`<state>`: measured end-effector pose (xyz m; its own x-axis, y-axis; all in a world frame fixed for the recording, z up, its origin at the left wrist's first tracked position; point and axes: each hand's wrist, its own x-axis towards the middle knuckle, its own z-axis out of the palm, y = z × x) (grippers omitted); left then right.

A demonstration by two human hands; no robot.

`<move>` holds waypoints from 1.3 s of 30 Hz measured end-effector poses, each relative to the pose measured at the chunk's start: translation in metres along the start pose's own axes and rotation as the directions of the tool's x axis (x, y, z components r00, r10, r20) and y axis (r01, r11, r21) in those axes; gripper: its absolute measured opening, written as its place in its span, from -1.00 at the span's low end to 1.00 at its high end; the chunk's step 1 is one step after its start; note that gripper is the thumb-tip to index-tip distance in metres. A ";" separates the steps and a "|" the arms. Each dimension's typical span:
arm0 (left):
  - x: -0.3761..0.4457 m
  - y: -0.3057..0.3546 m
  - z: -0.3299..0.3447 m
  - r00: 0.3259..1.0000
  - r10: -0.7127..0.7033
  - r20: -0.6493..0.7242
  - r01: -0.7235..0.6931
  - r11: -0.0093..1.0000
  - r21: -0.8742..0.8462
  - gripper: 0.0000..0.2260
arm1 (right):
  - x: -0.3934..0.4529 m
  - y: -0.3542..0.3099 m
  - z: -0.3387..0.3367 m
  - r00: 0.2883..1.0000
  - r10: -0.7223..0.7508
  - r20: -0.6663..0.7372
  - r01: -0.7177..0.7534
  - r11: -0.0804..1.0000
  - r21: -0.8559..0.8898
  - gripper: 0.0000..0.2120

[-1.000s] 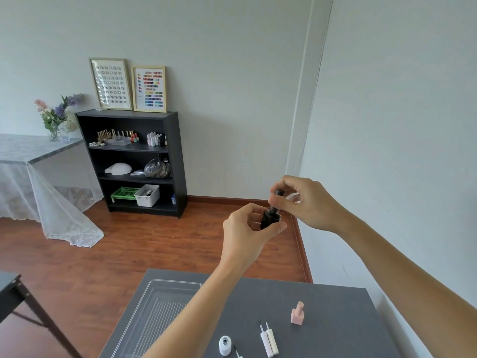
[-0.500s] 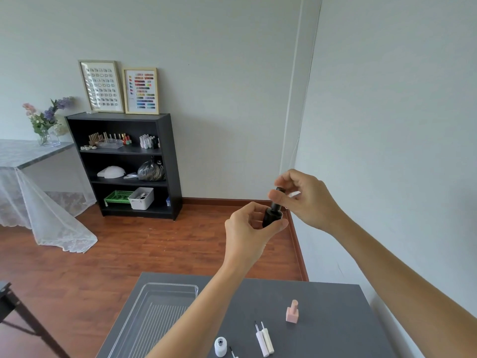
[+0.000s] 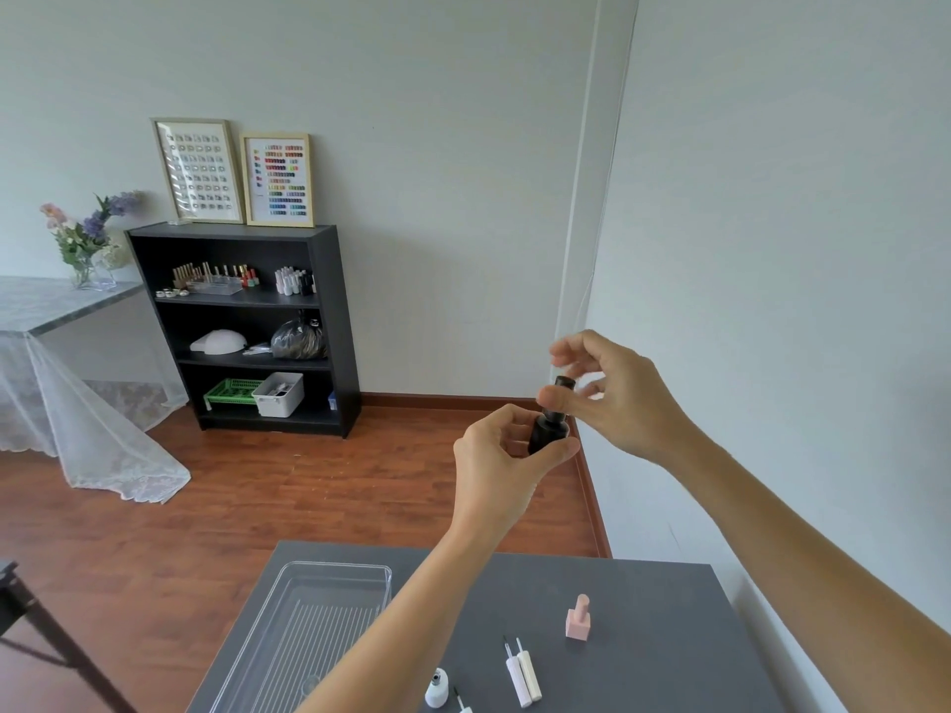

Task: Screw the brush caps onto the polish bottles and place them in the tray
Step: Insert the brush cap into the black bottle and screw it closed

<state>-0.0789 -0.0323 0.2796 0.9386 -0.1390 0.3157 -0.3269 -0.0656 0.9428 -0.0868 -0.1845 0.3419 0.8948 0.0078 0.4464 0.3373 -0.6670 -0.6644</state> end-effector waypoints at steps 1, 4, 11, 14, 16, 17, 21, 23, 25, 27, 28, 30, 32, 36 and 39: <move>0.000 0.000 0.000 1.000 -0.003 -0.001 0.003 1.000 -0.005 -0.79 | 0.000 0.000 -0.003 0.997 -0.001 0.072 -0.007 0.994 0.105 -0.50; 0.001 0.000 -0.001 1.000 -0.007 -0.004 0.007 1.000 -0.015 -0.80 | 0.001 0.005 -0.009 0.982 -0.024 0.186 -0.026 0.964 0.264 -0.70; -0.003 -0.001 0.005 1.000 0.004 0.005 -0.004 1.000 -0.005 -0.80 | -0.001 0.002 0.000 0.998 0.027 -0.053 -0.026 0.999 0.023 -0.67; -0.002 -0.001 0.006 1.000 0.012 0.010 -0.012 1.000 -0.001 -0.80 | -0.002 0.001 0.004 0.995 0.032 -0.096 -0.044 0.991 -0.126 -0.44; -0.001 -0.001 0.005 1.000 0.011 0.010 -0.011 1.000 0.001 -0.79 | -0.005 0.003 0.000 0.999 0.027 -0.036 -0.031 0.994 -0.109 -0.47; 0.000 -0.001 0.005 1.000 0.012 0.008 -0.012 1.000 0.004 -0.79 | -0.006 0.004 -0.003 0.999 0.033 0.024 -0.031 0.998 -0.049 -0.53; 0.001 -0.004 0.003 1.000 0.011 0.013 -0.011 1.000 -0.002 -0.79 | -0.009 0.009 -0.009 0.988 0.003 0.154 -0.039 0.971 0.234 -0.75; 0.000 -0.005 0.005 1.000 0.016 0.018 -0.016 1.000 0.009 -0.80 | -0.009 0.010 -0.008 0.996 0.006 0.090 -0.027 0.972 0.235 -0.84; -0.001 -0.005 0.008 1.000 0.020 0.024 -0.020 1.000 0.014 -0.80 | -0.009 0.007 -0.006 1.000 0.016 -0.003 -0.016 0.987 0.162 -0.82; -0.001 -0.006 0.009 0.999 0.022 0.035 -0.023 1.000 0.013 -0.79 | -0.011 0.006 -0.004 0.998 0.028 -0.063 -0.024 0.998 0.065 -0.64; -0.001 -0.006 0.010 0.999 0.024 0.043 -0.025 1.000 0.013 -0.79 | -0.011 0.006 -0.003 0.998 0.032 -0.062 -0.029 0.999 0.045 -0.60; 0.001 -0.006 0.009 0.998 0.027 0.054 -0.028 0.999 0.016 -0.79 | -0.012 0.007 -0.004 0.999 0.040 -0.001 -0.040 0.995 0.092 -0.63; 0.002 -0.006 0.009 0.998 0.025 0.058 -0.027 0.999 0.023 -0.79 | -0.014 0.010 -0.007 0.997 0.040 0.072 -0.052 0.983 0.175 -0.73; 0.001 -0.006 0.008 0.998 0.006 0.062 -0.007 1.000 0.011 -0.80 | -0.016 0.012 -0.008 0.998 0.015 0.060 -0.027 0.979 0.200 -0.83; 0.000 -0.006 0.010 0.996 -0.020 0.082 0.021 1.000 -0.014 -0.81 | -0.016 0.013 -0.003 0.999 0.037 -0.027 -0.031 0.981 0.193 -0.87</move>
<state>-0.0784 -0.0414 0.2729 0.9329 -0.2178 0.2868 -0.3052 -0.0549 0.9507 -0.0983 -0.1956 0.3282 0.8985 -0.0372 0.4375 0.3592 -0.5106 -0.7812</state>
